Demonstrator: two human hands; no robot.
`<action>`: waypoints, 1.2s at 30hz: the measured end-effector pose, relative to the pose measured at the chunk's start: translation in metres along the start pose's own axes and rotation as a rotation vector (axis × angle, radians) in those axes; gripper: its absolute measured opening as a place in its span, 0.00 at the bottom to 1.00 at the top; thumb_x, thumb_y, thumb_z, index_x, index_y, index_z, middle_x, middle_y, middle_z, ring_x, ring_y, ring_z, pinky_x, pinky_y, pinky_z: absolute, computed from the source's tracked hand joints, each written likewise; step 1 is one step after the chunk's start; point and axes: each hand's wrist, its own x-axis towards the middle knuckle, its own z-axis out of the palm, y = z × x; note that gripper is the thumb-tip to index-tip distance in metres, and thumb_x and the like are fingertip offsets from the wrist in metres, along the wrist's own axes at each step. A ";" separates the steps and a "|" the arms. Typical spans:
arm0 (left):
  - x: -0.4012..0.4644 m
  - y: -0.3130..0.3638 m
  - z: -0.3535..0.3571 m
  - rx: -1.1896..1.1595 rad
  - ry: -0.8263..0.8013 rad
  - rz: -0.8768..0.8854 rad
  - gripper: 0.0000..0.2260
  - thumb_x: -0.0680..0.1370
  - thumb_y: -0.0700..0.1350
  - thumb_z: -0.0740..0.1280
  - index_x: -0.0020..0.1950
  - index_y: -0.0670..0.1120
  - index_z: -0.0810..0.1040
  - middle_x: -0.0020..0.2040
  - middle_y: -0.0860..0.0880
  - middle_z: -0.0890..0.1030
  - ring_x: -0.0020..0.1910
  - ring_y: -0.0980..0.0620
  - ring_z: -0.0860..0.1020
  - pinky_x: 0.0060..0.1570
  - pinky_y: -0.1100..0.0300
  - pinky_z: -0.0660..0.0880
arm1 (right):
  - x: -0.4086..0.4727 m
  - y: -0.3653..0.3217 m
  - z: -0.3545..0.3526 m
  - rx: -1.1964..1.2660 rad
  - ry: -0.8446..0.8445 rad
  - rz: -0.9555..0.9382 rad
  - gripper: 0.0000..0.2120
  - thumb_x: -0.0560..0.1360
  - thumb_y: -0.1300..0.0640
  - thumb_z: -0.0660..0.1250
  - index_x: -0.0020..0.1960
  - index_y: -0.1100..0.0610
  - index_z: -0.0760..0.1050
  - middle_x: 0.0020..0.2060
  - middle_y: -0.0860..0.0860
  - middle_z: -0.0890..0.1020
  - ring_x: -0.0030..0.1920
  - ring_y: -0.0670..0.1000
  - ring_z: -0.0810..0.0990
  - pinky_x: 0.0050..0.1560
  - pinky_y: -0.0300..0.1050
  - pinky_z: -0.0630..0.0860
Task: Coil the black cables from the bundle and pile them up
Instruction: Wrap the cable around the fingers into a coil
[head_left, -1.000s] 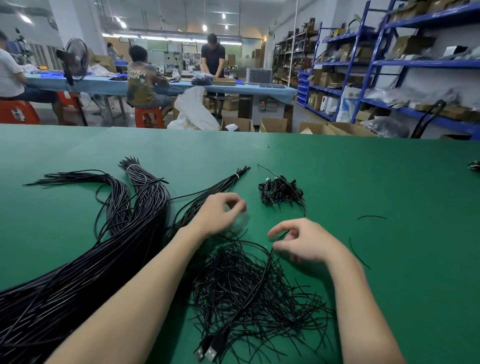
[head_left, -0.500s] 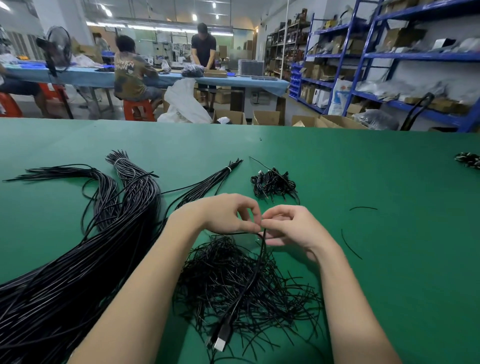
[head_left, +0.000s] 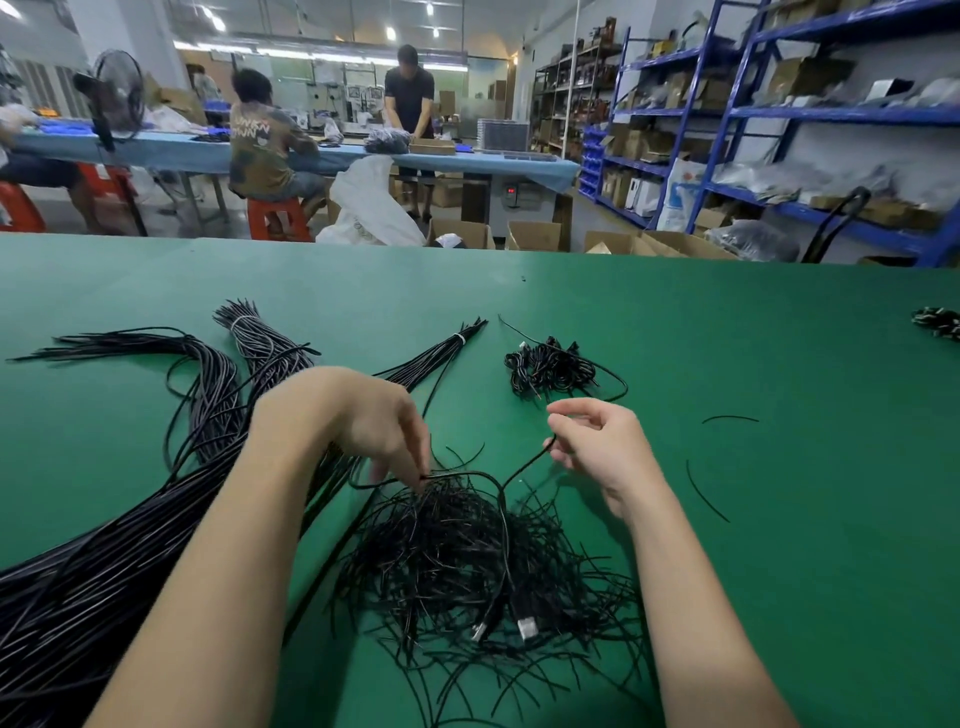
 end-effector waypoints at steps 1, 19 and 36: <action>-0.002 -0.004 -0.002 -0.001 -0.004 -0.036 0.02 0.75 0.49 0.75 0.44 0.56 0.85 0.40 0.52 0.86 0.33 0.60 0.79 0.60 0.56 0.73 | 0.001 0.001 0.000 -0.018 0.028 -0.014 0.06 0.79 0.65 0.69 0.52 0.58 0.82 0.37 0.54 0.84 0.28 0.42 0.80 0.31 0.35 0.76; -0.018 -0.013 -0.004 -0.151 0.035 0.030 0.06 0.74 0.47 0.74 0.50 0.53 0.85 0.48 0.53 0.86 0.47 0.57 0.80 0.63 0.50 0.72 | -0.003 -0.002 0.002 0.176 -0.197 0.019 0.14 0.79 0.66 0.69 0.62 0.57 0.74 0.47 0.58 0.84 0.43 0.52 0.88 0.44 0.41 0.83; 0.000 0.028 0.008 -0.427 0.250 0.457 0.09 0.82 0.44 0.67 0.45 0.44 0.84 0.37 0.46 0.73 0.38 0.49 0.66 0.39 0.61 0.65 | -0.021 -0.017 -0.023 0.092 -0.809 0.016 0.16 0.77 0.57 0.70 0.63 0.60 0.77 0.51 0.60 0.85 0.45 0.52 0.84 0.42 0.40 0.80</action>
